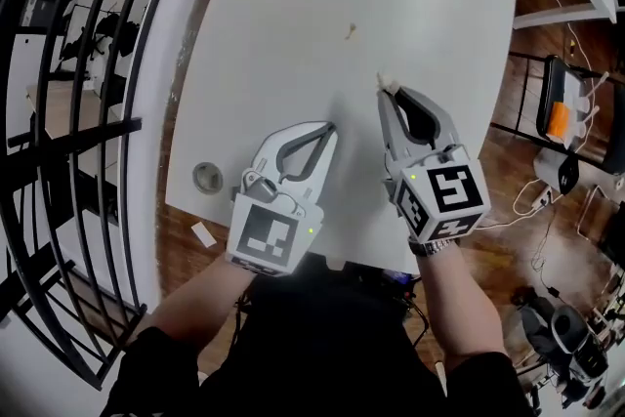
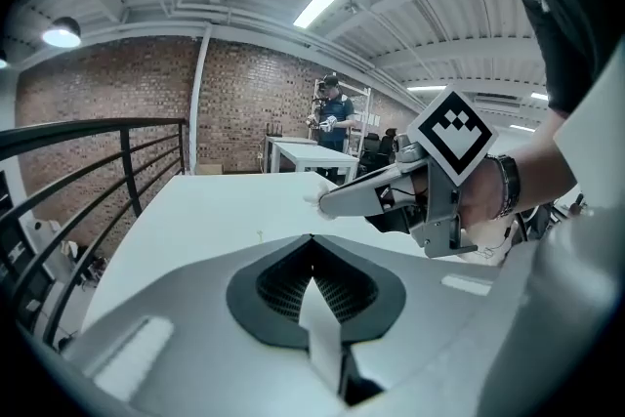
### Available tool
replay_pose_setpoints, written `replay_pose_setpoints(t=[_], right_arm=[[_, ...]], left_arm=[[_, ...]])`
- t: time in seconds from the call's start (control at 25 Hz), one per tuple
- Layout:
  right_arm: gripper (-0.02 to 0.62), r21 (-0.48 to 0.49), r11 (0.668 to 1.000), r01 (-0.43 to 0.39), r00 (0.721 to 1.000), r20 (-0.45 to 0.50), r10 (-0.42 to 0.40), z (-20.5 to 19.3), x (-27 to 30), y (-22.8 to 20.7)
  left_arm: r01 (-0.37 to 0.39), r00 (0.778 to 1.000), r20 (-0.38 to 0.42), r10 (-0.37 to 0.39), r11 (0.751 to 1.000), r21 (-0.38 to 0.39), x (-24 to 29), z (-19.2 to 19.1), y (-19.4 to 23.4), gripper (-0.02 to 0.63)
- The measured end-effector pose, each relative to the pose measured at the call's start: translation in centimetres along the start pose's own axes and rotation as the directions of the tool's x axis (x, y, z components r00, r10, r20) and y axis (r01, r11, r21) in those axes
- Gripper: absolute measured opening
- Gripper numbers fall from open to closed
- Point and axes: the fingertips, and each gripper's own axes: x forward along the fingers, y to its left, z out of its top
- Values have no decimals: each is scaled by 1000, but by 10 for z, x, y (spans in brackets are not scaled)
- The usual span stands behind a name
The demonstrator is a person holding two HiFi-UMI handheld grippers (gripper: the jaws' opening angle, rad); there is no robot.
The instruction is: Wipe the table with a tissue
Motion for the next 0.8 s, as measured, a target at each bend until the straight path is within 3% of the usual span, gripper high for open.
replay_pose_setpoints(t=[0.8], right_arm=[[37, -2, 999, 41, 991, -129, -41, -29, 82, -25]], left_arm=[[37, 997, -69, -39, 999, -40, 35, -22, 31, 12]])
